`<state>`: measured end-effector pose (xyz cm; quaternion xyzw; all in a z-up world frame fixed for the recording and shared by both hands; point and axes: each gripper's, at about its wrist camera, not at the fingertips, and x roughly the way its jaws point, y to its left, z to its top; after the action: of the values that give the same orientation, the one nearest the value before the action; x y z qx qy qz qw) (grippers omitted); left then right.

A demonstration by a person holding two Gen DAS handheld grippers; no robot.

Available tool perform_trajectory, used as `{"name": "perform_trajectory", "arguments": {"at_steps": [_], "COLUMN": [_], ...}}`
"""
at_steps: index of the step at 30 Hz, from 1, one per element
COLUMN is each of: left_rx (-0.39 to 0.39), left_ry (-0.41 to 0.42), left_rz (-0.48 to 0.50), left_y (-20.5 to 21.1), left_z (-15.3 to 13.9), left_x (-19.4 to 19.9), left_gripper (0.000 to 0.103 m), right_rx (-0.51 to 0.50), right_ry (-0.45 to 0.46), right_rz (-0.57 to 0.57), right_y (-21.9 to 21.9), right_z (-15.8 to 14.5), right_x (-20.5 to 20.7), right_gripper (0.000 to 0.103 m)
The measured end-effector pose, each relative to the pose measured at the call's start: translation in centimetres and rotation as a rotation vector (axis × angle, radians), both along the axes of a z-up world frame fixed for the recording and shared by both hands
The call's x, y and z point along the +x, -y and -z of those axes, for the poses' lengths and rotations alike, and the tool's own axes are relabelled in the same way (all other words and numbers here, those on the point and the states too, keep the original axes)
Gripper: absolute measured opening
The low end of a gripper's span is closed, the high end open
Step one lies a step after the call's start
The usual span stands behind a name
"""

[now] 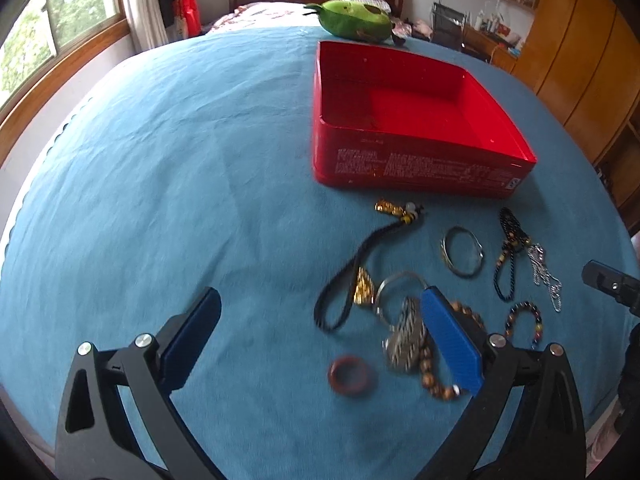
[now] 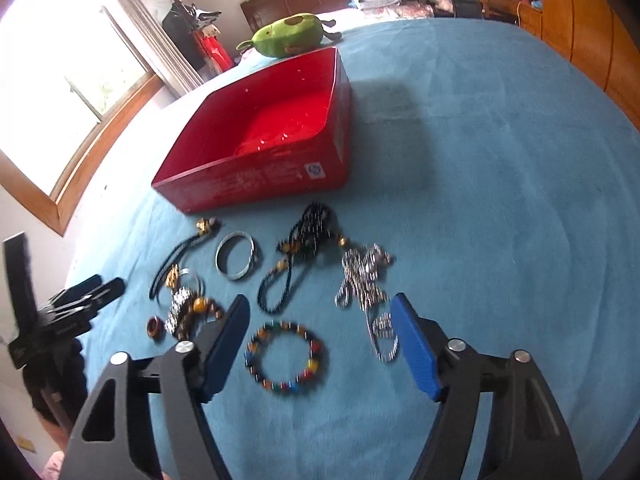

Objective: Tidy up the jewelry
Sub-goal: 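Grasp the black cord with gold tassel with the left tool while the right tool grasps the black bead necklace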

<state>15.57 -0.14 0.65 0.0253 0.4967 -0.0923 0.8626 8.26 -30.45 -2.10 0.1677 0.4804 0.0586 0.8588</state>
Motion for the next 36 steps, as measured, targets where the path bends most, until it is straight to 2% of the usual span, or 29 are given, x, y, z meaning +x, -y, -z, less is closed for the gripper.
{"name": "perform_trajectory", "arguments": {"at_steps": [3,5,7,12,19,22,27,29,32,36], "left_rx": [0.013,0.02,0.007,0.018,0.035,0.038,0.031,0.018,-0.013,-0.078], "left_ry": [-0.048,-0.086,-0.13,-0.159,-0.167,-0.17,-0.159,-0.156,-0.159,-0.166], "left_rz": [0.034,0.052,0.077,0.127,0.194,0.201,0.22,0.229,0.242,0.239], "left_y": [1.3,2.1,2.8,4.2,6.3,6.7,7.9,8.0,8.7,8.6], "left_z": [1.1,1.9,2.8,4.2,4.9,5.1,5.1,4.9,5.1,5.2], "left_x": [2.8,4.3,5.7,7.7,9.6,10.5,10.8,10.4,10.1,9.9], "left_gripper": [0.091,0.078,0.076,0.076,0.075,0.071,0.05,0.029,0.008,0.003], "right_rx": [0.014,0.039,0.056,0.069,0.074,0.068,0.054,0.051,0.05,0.047], "right_ry": [-0.02,-0.041,-0.057,-0.082,-0.105,-0.105,-0.111,-0.113,-0.113,-0.111], "right_rz": [-0.016,-0.03,-0.046,-0.074,-0.089,-0.092,-0.092,-0.089,-0.088,-0.084], "right_y": [0.2,0.4,0.4,-0.4,-1.0,-1.2,-1.4,-1.4,-1.5,-1.8], "right_z": [0.5,0.9,1.2,2.1,3.1,3.0,3.3,3.3,3.3,3.2], "right_x": [1.9,3.0,3.9,6.0,7.7,8.1,8.7,8.9,9.0,9.3], "right_gripper": [0.064,0.059,0.056,0.057,0.057,0.057,0.057,0.057,0.057,0.057]}}
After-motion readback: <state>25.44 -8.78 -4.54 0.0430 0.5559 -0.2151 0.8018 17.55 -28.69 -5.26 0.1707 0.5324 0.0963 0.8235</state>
